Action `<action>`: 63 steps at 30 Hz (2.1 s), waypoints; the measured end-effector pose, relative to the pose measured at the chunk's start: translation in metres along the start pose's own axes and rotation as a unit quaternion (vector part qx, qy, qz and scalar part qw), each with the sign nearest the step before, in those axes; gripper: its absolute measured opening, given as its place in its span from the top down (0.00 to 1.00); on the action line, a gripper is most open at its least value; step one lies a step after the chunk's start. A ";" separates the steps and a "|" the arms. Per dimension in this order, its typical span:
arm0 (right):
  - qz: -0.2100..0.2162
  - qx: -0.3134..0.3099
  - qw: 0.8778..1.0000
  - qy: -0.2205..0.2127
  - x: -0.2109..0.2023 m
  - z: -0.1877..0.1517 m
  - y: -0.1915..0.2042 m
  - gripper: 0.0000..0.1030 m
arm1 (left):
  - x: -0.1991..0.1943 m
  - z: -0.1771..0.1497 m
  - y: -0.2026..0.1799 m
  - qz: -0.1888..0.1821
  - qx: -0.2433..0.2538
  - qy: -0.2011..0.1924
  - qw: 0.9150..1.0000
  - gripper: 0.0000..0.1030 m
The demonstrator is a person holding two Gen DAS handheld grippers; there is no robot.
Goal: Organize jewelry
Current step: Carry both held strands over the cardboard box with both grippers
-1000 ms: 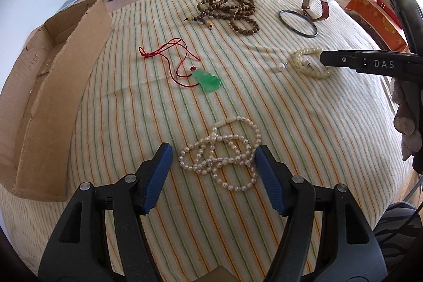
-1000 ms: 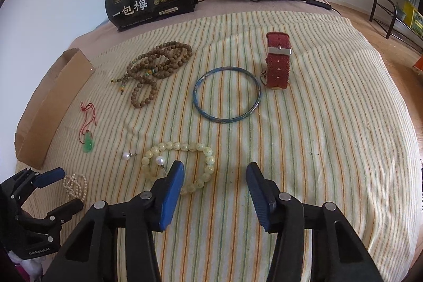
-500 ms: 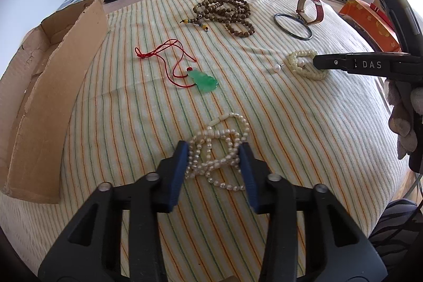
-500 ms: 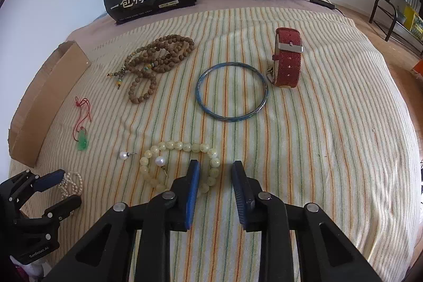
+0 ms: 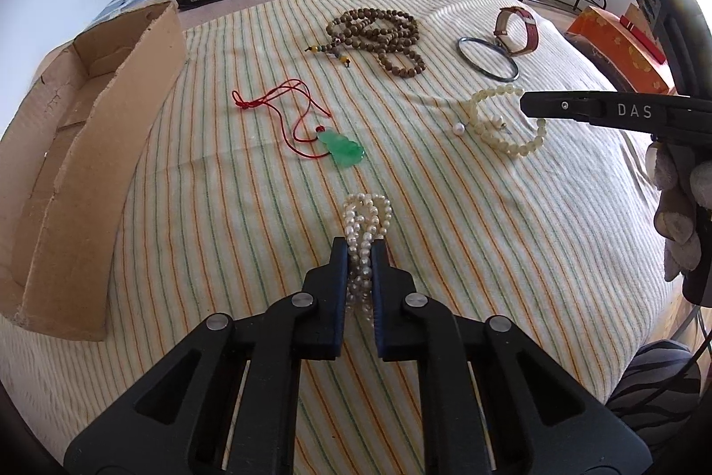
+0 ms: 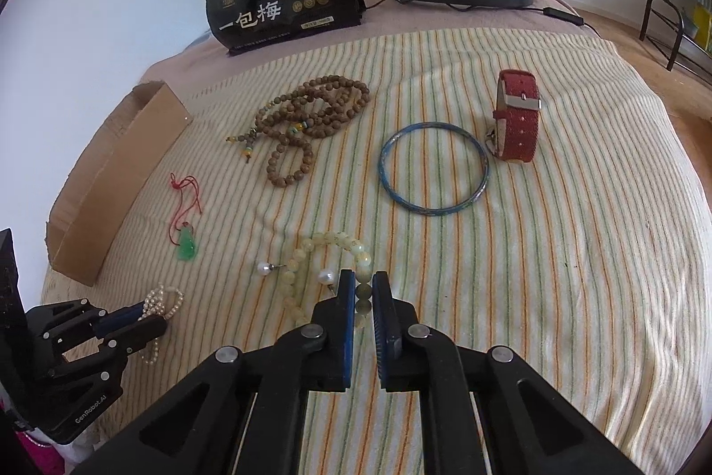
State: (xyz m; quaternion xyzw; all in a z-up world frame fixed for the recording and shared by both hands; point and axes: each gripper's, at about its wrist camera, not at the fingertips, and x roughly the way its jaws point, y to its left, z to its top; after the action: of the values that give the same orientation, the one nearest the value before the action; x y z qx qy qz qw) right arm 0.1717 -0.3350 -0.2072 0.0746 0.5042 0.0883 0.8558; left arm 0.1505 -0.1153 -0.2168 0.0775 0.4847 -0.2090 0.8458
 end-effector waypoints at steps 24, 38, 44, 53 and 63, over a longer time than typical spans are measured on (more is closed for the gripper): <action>0.020 -0.048 0.996 -0.071 -0.076 0.008 0.056 0.95 | -0.084 0.004 0.027 -0.001 -0.041 -0.082 0.996 0.95; 0.052 -0.083 0.990 -0.106 -0.113 0.019 0.116 0.95 | -0.142 0.001 0.082 0.034 -0.071 -0.135 0.988 0.95; 0.071 -0.101 0.986 -0.116 -0.117 0.030 0.151 0.95 | -0.156 0.000 0.114 0.052 -0.086 -0.146 0.984 0.95; 0.098 -0.135 0.980 -0.113 -0.093 0.049 0.213 0.95 | -0.161 -0.005 0.162 0.078 -0.109 -0.150 0.980 0.95; 0.104 -0.149 0.979 -0.093 -0.044 0.073 0.255 0.95 | -0.148 -0.007 0.200 0.096 -0.135 -0.137 0.977 0.95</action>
State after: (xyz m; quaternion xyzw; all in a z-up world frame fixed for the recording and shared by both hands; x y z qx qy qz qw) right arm 0.1947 -0.0997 -0.0794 0.0065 0.3935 0.2439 0.8864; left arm 0.1654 0.1079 -0.1085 -0.0206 0.3783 -0.0683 0.9229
